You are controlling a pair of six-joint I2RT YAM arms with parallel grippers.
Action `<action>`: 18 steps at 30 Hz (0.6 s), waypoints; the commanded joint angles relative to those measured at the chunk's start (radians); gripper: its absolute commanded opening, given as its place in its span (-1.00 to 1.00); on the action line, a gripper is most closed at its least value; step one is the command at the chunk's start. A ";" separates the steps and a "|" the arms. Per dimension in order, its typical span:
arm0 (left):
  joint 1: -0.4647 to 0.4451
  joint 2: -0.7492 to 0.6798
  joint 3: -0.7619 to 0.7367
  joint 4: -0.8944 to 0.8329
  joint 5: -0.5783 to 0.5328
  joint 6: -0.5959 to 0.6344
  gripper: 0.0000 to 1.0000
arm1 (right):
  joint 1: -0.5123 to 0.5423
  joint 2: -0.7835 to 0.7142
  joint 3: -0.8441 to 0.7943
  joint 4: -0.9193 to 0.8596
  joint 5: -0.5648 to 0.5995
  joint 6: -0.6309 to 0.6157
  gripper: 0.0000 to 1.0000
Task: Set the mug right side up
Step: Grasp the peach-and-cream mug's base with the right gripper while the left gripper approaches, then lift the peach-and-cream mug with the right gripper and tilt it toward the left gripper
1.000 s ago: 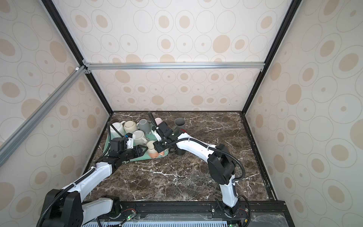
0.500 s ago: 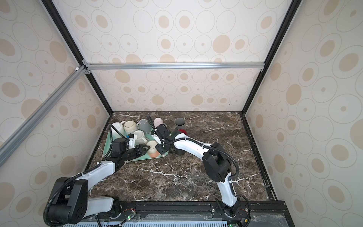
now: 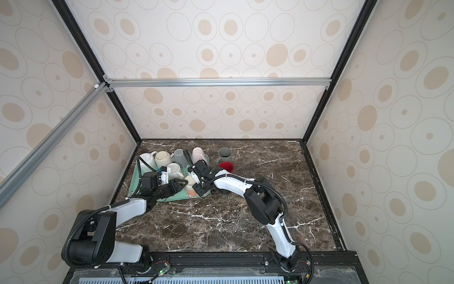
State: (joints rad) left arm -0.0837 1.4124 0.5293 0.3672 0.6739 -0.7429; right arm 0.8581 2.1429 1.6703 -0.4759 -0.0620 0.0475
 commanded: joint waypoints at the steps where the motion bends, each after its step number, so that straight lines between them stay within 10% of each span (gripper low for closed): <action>1: 0.010 0.005 0.044 0.044 0.031 -0.024 -0.09 | -0.001 0.023 -0.018 0.055 -0.003 0.006 0.01; 18: 0.020 -0.046 0.050 0.019 0.024 -0.018 -0.10 | 0.001 -0.075 -0.101 0.111 0.087 -0.015 -1.00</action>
State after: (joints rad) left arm -0.0734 1.4017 0.5430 0.3805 0.6876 -0.7555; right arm 0.8581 2.1284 1.5848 -0.3733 0.0097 0.0391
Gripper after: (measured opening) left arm 0.451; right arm 0.191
